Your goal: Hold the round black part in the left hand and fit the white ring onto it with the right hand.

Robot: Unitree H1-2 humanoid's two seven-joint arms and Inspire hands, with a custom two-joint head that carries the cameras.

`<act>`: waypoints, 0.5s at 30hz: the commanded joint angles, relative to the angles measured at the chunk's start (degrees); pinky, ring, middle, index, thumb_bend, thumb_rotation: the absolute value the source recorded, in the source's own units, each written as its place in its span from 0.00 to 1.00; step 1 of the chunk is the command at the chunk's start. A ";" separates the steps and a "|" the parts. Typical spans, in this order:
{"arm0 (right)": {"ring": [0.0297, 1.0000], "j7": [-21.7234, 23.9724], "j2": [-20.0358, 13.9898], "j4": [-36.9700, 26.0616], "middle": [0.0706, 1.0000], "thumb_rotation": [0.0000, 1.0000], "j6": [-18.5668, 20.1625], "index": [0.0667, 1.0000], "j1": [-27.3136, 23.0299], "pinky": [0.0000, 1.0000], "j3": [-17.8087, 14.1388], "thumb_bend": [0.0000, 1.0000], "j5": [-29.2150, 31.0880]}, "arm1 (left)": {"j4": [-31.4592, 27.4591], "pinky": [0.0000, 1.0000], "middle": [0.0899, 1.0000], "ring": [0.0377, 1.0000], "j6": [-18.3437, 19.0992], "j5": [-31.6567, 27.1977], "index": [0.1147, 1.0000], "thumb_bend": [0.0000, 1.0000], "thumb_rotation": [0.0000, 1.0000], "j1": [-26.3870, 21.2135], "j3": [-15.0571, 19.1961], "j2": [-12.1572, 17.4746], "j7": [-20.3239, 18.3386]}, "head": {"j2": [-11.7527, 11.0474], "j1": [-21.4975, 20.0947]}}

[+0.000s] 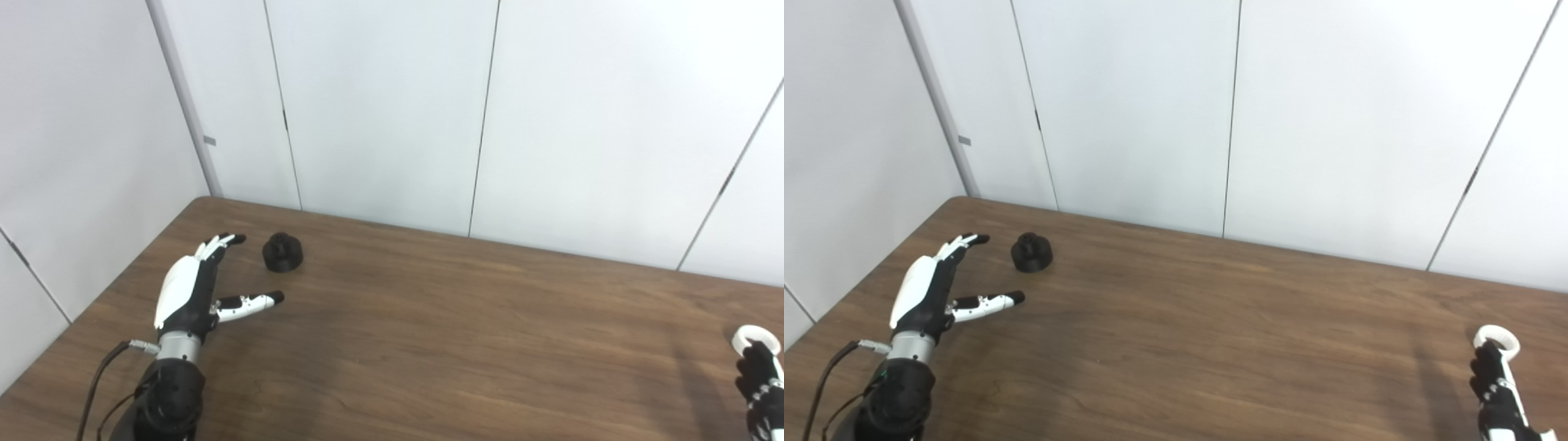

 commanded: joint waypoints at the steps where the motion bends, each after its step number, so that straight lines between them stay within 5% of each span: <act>1: 0.99 -0.19 1.90 5.82 0.99 1.00 -0.40 1.00 4.27 1.00 0.87 0.49 0.18 | 1.03 1.00 0.94 0.99 -0.88 2.00 0.84 0.95 0.31 -3.53 -0.03 3.02 1.64 | 0.06 0.05; 15: 0.98 -0.47 2.36 4.57 0.98 1.00 0.13 0.99 5.02 1.00 0.94 0.48 -0.14 | 19.23 1.00 0.92 0.97 3.06 1.97 0.81 1.00 0.36 -14.76 -4.00 6.70 0.33 | 0.41 -0.83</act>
